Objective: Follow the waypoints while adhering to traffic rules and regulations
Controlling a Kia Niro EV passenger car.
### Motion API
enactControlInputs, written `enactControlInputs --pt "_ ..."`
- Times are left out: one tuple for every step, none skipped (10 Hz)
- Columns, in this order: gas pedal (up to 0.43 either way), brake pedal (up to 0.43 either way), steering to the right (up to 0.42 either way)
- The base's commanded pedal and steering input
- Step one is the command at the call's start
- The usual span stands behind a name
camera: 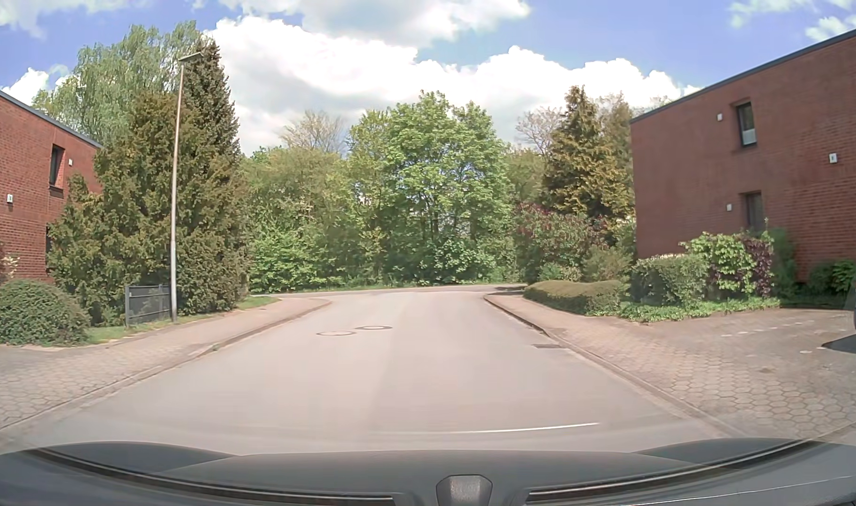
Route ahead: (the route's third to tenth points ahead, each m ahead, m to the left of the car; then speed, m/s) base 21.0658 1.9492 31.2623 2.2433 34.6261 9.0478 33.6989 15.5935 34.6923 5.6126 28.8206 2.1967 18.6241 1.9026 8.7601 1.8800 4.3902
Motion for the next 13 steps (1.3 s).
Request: enactControlInputs --pt "0.0 0.0 0.159" --pt "0.0 0.0 0.129" --pt "0.0 0.0 0.094" --pt "0.0 0.0 0.069" --pt "0.008 0.0 0.048" --pt "0.02 0.0 0.029" --pt "0.028 0.0 0.015" --pt "0.039 0.0 0.004" --pt "0.039 0.0 -0.008" --pt "0.047 0.0 -0.018" --pt "0.047 0.0 -0.027" --pt "0.047 0.0 -0.034" --pt "0.047 0.0 -0.039"
